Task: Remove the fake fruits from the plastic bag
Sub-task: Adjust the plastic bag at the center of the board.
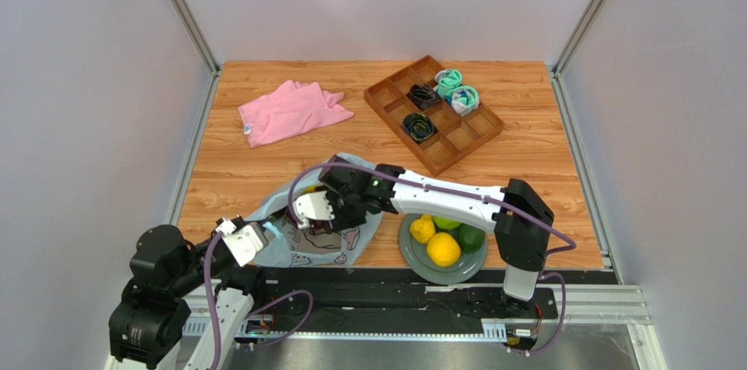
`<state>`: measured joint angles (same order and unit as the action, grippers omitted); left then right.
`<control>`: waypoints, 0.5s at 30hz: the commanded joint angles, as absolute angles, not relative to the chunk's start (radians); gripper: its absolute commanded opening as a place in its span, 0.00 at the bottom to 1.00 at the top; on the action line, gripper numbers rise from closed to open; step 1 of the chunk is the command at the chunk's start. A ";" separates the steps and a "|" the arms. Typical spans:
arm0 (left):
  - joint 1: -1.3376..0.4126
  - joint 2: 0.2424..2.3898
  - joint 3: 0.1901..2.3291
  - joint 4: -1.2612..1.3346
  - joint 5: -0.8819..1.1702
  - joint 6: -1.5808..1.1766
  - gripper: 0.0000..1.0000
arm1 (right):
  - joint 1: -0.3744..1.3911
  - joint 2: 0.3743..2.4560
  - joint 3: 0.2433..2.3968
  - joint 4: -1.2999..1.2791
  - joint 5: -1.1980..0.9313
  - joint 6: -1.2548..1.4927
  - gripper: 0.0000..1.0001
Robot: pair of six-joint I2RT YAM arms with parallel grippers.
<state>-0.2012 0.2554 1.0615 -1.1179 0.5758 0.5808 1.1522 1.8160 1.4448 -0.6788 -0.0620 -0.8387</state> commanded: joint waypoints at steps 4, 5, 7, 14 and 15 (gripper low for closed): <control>-0.195 0.268 1.078 -1.127 0.588 0.607 0.00 | 1.117 1.836 1.585 -0.810 -0.175 -0.773 0.66; -0.195 0.270 1.078 -1.127 0.588 0.607 0.00 | 1.117 1.851 1.589 -0.834 -0.184 -0.756 0.67; -0.195 0.273 1.078 -1.129 0.584 0.607 0.00 | 1.117 1.868 1.574 -0.848 -0.198 -0.744 0.68; -0.195 0.265 1.063 -1.127 0.572 0.618 0.00 | 1.115 1.786 1.514 -0.980 -0.247 -0.773 0.08; -0.195 0.264 1.060 -1.127 0.574 0.623 0.00 | 1.114 1.763 1.508 -0.995 -0.256 -0.772 0.02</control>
